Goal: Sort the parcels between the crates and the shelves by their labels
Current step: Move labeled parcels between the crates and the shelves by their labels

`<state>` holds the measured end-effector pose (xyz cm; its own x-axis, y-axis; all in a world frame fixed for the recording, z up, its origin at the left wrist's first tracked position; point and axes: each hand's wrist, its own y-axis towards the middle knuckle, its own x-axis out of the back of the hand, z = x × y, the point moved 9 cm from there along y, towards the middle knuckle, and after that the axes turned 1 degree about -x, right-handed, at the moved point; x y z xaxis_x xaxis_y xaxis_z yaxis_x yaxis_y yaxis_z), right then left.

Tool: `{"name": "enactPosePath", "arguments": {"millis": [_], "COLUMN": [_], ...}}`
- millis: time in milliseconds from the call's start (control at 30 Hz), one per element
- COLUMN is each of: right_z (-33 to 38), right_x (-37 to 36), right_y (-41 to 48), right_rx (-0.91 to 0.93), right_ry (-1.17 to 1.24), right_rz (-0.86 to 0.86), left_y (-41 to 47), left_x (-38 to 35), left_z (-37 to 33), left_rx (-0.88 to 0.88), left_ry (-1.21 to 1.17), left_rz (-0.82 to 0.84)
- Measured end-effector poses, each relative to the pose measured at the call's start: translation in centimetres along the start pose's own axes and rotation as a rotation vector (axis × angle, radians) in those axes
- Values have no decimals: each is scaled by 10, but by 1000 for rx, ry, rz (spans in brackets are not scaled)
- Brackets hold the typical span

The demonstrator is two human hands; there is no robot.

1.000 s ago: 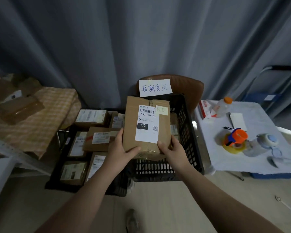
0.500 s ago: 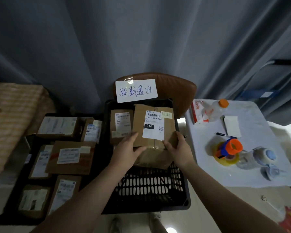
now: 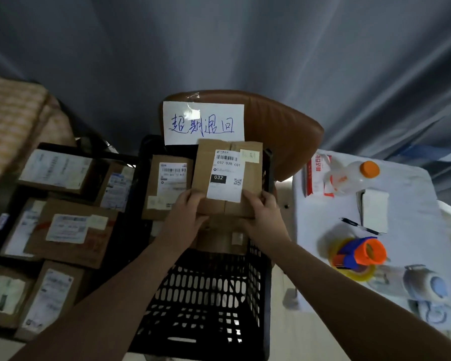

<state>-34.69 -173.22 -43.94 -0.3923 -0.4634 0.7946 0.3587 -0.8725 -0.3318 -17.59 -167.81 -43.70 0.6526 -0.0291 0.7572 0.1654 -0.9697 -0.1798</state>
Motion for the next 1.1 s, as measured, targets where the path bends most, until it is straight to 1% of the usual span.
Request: {"name": "enactPosePath", "arguments": {"millis": [67, 133, 233, 300, 400, 500, 567, 633, 667, 767, 833, 900, 1033, 1100], "right_z": [-5, -14, -24, -25, -27, -30, -28, -23, -20, -17, -16, -17, -11, -8], "right_x": [-11, -18, -19, -13, -8, -9, -10, -11, -13, -20, -23, -27, -28, -26], "right_y": [6, 8, 8, 5, -3, -7, -5, -1, 2, 8, 8, 4, 0, 1], "right_rx": [61, 112, 180, 217, 217, 169, 147, 157, 170, 192, 213, 225, 231, 222], "right_ry": [-173, -347, -481, -482, -448, -419, -423, -440, -436, -348, -315, -351, -428, -425], "right_rz": [4, -27, -81, -151, -202, -168, -152, -142, -136, -78, -56, -41, -61, -55], "left_y": [4, 7, 8, 5, -4, -6, -2, 3, 5, 1, -4, -6, 4, 8], "left_x": [-13, -24, -30, -32, -42, -48, -47, -45, -44, -46, -47, -49, -48, -48], "left_z": [12, 18, 20, 21, 18, 17, 19, 20, 21, 23, 22, 21, 13, 13], "left_rx": [-2, -29, -79, -70, -36, -4, 1, -7, -8, -15, -30, -24, -71, -75], "left_ry": [113, 232, 362, 341, 160, 107, 151, 210, 203, 74, 33, 52, 254, 331], "left_rz": [32, 41, -10, -34, -22, -7, -3, 6, 11, 42, 46, 47, 76, 132]}}
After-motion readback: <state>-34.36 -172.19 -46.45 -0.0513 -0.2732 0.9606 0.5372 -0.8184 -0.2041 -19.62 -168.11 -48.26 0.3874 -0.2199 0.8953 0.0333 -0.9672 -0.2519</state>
